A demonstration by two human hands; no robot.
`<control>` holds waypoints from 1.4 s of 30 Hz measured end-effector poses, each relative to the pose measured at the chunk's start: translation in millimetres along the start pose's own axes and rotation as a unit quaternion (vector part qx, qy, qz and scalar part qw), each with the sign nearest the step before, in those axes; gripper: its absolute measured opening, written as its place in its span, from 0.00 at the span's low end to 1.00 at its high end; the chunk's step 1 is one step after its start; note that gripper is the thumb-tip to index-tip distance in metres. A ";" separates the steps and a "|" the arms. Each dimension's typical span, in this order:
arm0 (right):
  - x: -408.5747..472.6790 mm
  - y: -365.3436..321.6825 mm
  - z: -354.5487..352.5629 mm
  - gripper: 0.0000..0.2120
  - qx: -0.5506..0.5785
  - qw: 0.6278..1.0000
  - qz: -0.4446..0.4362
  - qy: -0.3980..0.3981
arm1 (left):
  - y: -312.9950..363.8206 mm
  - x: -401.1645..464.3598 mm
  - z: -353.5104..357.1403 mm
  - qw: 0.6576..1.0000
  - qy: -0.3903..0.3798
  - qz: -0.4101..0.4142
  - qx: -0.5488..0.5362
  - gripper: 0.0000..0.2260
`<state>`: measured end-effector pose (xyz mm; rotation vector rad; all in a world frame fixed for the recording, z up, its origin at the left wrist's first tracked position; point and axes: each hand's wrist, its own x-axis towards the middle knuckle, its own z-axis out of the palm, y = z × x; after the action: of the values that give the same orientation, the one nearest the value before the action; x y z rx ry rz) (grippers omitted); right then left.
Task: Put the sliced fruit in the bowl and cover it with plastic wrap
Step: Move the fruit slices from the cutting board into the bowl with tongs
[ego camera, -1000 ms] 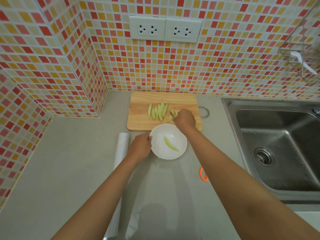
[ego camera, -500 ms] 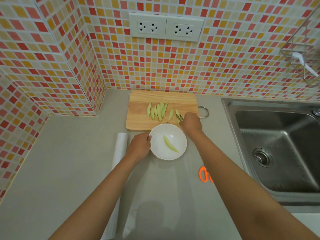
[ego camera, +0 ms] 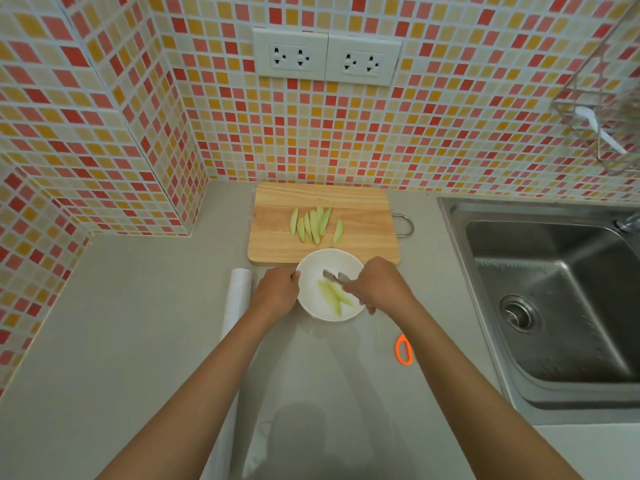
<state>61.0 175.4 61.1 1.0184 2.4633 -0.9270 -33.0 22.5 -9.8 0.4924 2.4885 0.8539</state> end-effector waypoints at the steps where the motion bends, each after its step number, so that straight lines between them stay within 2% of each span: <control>1: 5.5 -2.2 -5.1 0.16 0.016 1.000 -0.001 0.019 | -0.1 0.2 0.0 1.000 0.001 0.002 0.002 0.15; 4: 33.7 -14.1 -17.6 0.16 0.063 0.991 -0.021 0.116 | -0.8 -0.1 -0.3 1.000 -0.001 0.005 -0.003 0.15; 6: 52.6 -23.7 -16.2 0.15 0.067 0.986 -0.027 0.149 | -1.2 0.3 -0.2 1.000 -0.003 0.006 -0.006 0.15; 14: 85.1 -40.2 7.4 0.16 -0.044 0.988 -0.019 0.149 | -4.9 1.5 1.2 1.000 -0.003 0.013 -0.019 0.13; 22: 51.2 -24.8 -21.1 0.19 0.046 0.981 -0.057 0.180 | -3.7 1.0 -0.1 1.000 -0.005 0.017 -0.017 0.15; 25: 17.7 -12.7 -20.3 0.12 0.066 0.987 -0.062 0.133 | -3.2 0.2 -0.5 1.000 -0.005 0.017 -0.011 0.15; 29: -12.7 -3.4 2.0 0.14 0.004 0.997 -0.057 0.046 | -2.2 -0.5 -0.6 1.000 -0.004 0.016 -0.011 0.15; 31: -14.0 -1.8 12.1 0.17 -0.035 0.997 -0.051 0.035 | -2.0 0.0 -0.6 1.000 -0.003 0.015 -0.009 0.15; 34: 1.5 -5.5 6.8 0.17 0.010 0.998 -0.042 0.053 | -3.9 2.1 -0.5 1.000 -0.003 0.013 -0.005 0.15; 37: 33.6 -22.4 -6.6 0.14 0.081 0.988 -0.050 0.117 | -5.1 3.8 0.0 1.000 -0.002 0.016 -0.010 0.14; 39: 58.0 -36.5 -7.1 0.16 0.086 0.984 -0.061 0.143 | -5.3 4.5 0.6 1.000 0.000 0.016 -0.010 0.14; 42: 87.8 -49.7 5.2 0.17 0.054 0.987 -0.056 0.138 | -5.9 4.4 0.9 1.000 -0.002 0.018 -0.018 0.14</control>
<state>-35.6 190.1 35.0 1.1196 2.7485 -1.0262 -37.2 20.7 -15.5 0.5291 2.4623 0.9090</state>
